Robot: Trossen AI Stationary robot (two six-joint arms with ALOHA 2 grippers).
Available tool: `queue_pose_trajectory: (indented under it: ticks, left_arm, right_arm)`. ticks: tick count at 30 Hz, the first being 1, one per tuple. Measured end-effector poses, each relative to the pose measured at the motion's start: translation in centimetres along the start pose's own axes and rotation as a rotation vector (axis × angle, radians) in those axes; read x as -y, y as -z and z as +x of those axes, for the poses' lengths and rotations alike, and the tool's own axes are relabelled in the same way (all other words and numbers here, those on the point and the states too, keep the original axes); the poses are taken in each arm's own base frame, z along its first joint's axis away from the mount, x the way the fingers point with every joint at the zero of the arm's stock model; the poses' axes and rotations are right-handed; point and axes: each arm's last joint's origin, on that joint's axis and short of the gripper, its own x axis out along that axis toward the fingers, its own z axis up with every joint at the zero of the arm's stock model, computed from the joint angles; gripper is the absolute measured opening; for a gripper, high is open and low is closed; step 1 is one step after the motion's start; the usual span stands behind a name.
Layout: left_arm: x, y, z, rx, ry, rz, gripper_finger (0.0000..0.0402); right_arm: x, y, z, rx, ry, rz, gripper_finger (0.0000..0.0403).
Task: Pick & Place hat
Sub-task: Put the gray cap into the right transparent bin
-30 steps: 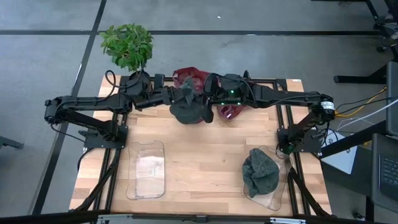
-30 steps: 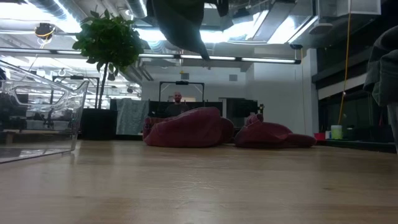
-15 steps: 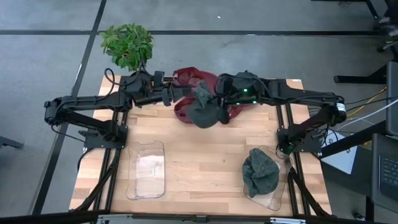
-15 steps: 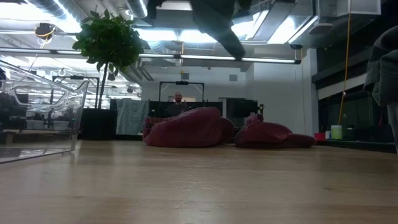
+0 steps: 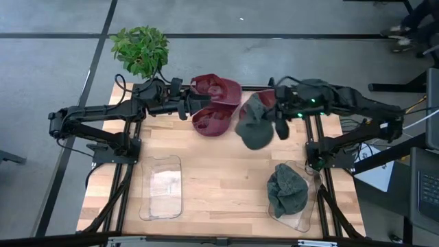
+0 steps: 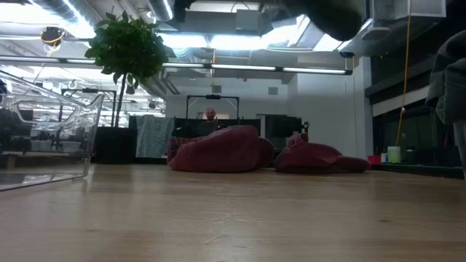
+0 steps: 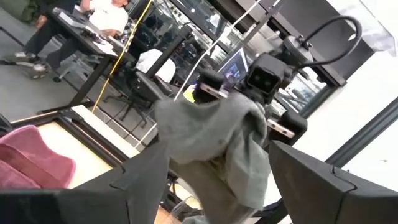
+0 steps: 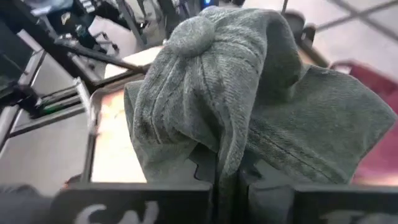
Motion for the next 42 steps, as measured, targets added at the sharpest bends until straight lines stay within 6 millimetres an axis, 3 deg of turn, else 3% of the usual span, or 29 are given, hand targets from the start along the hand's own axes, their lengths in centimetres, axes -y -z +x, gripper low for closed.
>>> queue_pose_trajectory:
  ticks: [11,19,32,36,42]
  left_arm:
    - [-0.1,0.1,0.0,0.000,-0.006,0.044,0.0269]
    - [-0.3,0.3,0.0,-0.025,-0.031,0.040,0.0269]
    - [-0.5,0.5,0.0,-0.036,-0.054,0.037,0.0268]
    - [-0.5,0.5,0.0,-0.033,-0.057,0.037,0.0268]
    - [-0.5,0.5,0.0,-0.028,-0.064,0.038,0.0268]
  right_arm:
    - [-2.3,2.9,-4.4,-0.139,-0.145,0.012,0.0011]
    - [-3.3,4.6,-6.0,-0.248,-0.212,0.024,0.0011]
    - [-1.7,7.6,-9.6,-0.469,-0.164,0.049,0.0011]
    - [-1.8,8.3,-9.8,-0.560,-0.212,0.021,0.0011]
    - [-2.6,10.3,-7.8,-0.661,-0.275,-0.063,0.0011]
